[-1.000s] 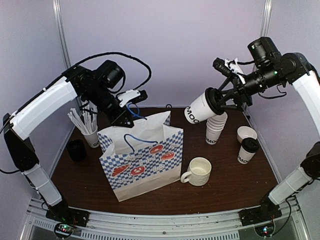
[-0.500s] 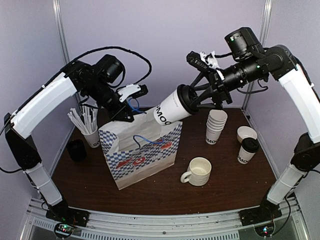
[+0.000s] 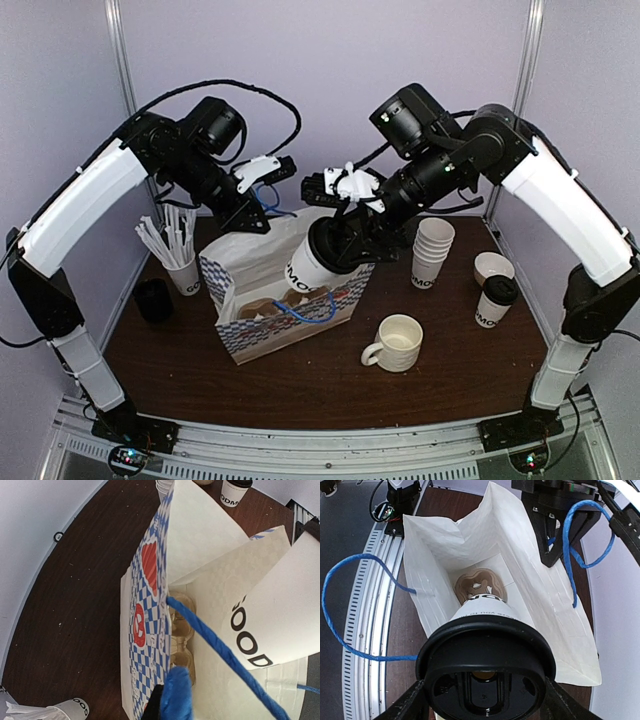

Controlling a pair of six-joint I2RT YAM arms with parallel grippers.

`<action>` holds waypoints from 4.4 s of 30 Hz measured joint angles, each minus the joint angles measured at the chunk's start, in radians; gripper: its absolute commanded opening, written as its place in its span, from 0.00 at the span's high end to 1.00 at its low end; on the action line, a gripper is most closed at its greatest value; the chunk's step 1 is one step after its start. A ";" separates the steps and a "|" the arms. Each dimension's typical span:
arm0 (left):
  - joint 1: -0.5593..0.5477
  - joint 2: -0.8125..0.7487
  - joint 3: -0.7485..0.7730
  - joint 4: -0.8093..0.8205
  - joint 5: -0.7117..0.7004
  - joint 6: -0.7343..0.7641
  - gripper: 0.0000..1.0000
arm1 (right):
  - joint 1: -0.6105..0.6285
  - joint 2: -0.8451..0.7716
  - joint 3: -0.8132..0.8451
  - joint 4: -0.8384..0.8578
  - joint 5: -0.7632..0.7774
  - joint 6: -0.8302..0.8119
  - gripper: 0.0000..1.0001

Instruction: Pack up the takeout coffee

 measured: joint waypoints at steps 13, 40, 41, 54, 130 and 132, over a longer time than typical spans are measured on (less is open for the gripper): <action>-0.051 0.016 0.018 0.001 -0.003 -0.006 0.50 | 0.180 -0.009 -0.170 0.010 0.201 -0.063 0.37; -0.223 -0.206 -0.056 0.095 0.019 -0.064 0.17 | 0.315 -0.116 -0.567 0.264 0.614 -0.191 0.41; -0.219 -0.204 -0.062 0.101 0.007 -0.064 0.17 | 0.315 -0.115 -0.569 0.278 0.629 -0.198 0.41; -0.051 -0.238 -0.244 0.279 -0.056 -0.107 0.15 | 0.304 -0.091 -0.609 0.386 0.647 -0.204 0.41; 0.042 -0.148 -0.385 0.481 0.161 -0.121 0.16 | 0.225 -0.052 -0.828 0.694 0.708 -0.229 0.42; 0.042 -0.148 -0.385 0.481 0.163 -0.121 0.16 | 0.221 -0.052 -0.828 0.703 0.705 -0.229 0.42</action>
